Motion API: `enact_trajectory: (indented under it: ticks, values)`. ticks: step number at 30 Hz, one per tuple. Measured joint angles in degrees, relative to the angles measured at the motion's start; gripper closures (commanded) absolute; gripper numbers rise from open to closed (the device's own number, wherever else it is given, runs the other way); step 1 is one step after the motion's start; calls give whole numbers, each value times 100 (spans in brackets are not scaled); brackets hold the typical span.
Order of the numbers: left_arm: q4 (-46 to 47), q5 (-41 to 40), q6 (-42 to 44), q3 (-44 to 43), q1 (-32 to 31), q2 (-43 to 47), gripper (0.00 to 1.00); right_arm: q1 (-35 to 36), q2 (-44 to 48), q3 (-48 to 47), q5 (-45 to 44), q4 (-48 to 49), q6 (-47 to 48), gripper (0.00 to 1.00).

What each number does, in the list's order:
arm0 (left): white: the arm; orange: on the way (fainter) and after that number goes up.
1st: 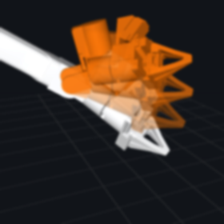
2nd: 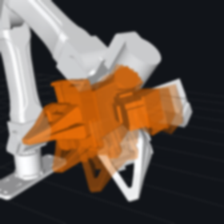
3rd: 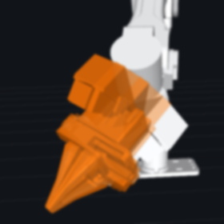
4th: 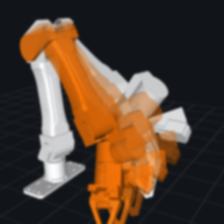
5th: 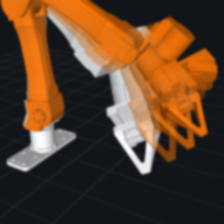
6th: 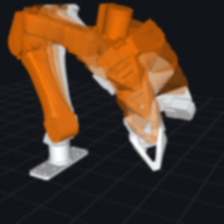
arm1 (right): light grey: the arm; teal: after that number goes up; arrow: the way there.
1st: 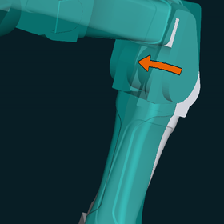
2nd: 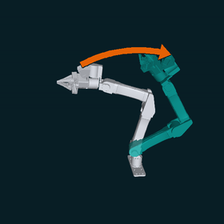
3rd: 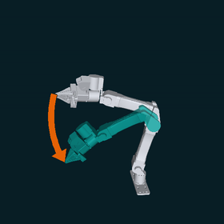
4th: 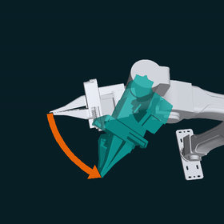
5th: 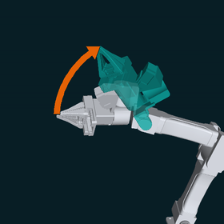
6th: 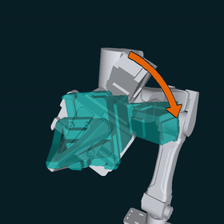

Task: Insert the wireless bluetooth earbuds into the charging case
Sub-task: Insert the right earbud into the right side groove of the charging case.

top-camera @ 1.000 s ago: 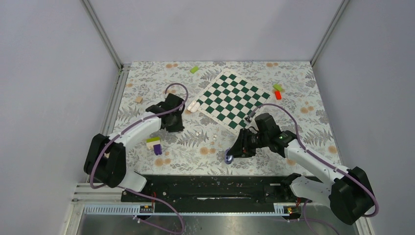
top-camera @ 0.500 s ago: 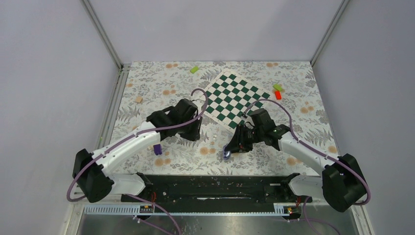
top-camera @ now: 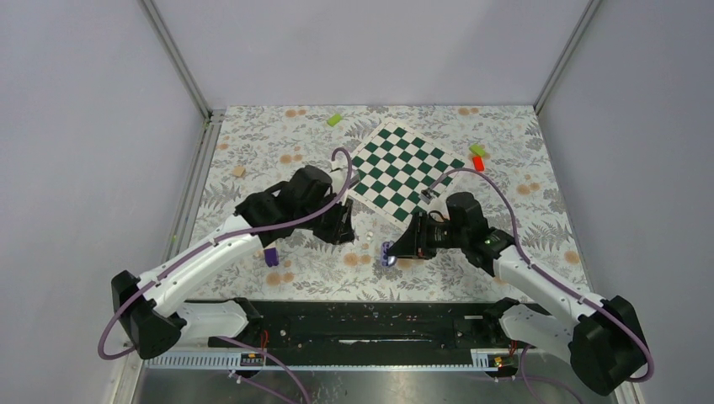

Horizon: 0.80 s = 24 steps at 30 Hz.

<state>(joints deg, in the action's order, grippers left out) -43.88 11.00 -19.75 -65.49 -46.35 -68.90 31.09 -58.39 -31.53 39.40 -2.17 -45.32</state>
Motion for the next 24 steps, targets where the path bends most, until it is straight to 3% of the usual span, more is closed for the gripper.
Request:
enact_trajectory:
  ticks: [11,17,24]
  values:
    - [321,704,439,7,-260,227,79,-20,-997,-533,911,-61,-994,100]
    - [332,990,831,7,-422,221,79,-28,-1178,-1335,1261,-671,-769,100]
    - [337,1051,1108,-7,-577,92,80,-31,-1233,-1447,1364,-1104,-632,100]
